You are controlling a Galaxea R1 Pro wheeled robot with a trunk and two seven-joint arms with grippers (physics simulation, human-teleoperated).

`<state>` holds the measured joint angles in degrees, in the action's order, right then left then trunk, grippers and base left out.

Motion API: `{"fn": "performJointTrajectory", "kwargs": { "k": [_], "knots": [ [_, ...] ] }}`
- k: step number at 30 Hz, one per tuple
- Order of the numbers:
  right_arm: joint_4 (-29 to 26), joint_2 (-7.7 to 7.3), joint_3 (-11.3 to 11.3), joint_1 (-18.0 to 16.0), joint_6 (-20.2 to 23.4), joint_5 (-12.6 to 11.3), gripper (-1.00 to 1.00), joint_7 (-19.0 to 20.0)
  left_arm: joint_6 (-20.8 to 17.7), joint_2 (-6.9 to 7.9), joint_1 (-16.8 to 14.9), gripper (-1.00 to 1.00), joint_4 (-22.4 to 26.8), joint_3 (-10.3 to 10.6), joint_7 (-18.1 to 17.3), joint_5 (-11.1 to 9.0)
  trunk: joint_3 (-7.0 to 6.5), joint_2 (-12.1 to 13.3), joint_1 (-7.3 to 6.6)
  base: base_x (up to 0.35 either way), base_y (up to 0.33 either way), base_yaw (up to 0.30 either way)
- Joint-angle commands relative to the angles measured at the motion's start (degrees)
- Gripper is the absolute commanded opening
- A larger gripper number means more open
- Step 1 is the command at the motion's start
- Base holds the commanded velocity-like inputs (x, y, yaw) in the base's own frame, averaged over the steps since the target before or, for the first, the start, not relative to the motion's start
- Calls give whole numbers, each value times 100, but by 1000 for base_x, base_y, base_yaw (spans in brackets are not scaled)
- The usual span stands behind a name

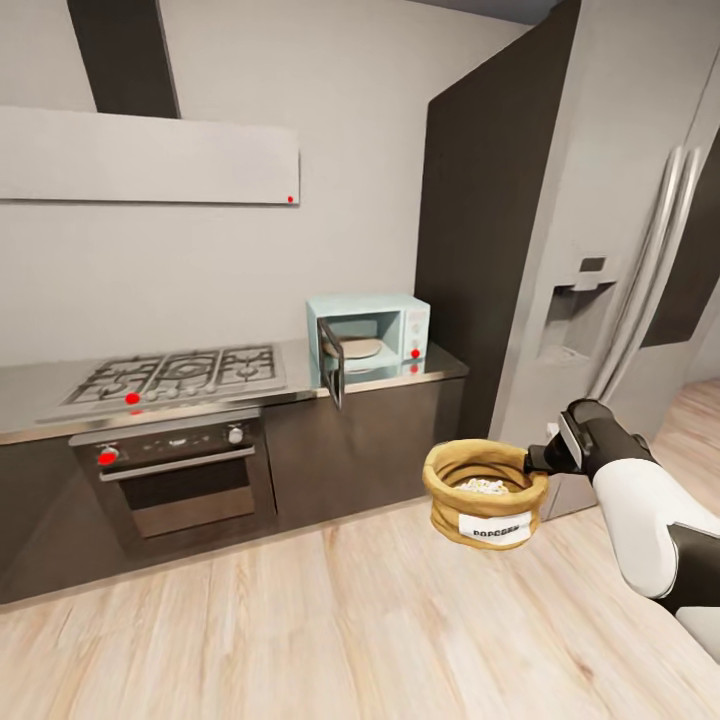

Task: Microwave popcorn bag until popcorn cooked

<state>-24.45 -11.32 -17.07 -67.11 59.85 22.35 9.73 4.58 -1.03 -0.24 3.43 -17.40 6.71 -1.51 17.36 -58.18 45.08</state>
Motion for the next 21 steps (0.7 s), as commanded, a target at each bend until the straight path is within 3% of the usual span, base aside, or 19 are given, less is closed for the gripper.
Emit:
{"fn": "performJointTrajectory", "kwargs": {
  "k": [1,9,21],
  "knots": [
    [-7,5,-33,-4,15,59,-100,48,19,-2,-3,100,0,-8,14,-16,7,-4,3,312,-124,0],
    [1,7,-35,-4,15,59,-100,47,25,-3,-3,100,0,-9,14,-15,7,-4,3,308,-124,20],
    [2,7,-39,-4,15,54,-100,48,25,-2,-3,100,0,-9,14,-13,7,-4,3,306,-124,216]
  ]
}}
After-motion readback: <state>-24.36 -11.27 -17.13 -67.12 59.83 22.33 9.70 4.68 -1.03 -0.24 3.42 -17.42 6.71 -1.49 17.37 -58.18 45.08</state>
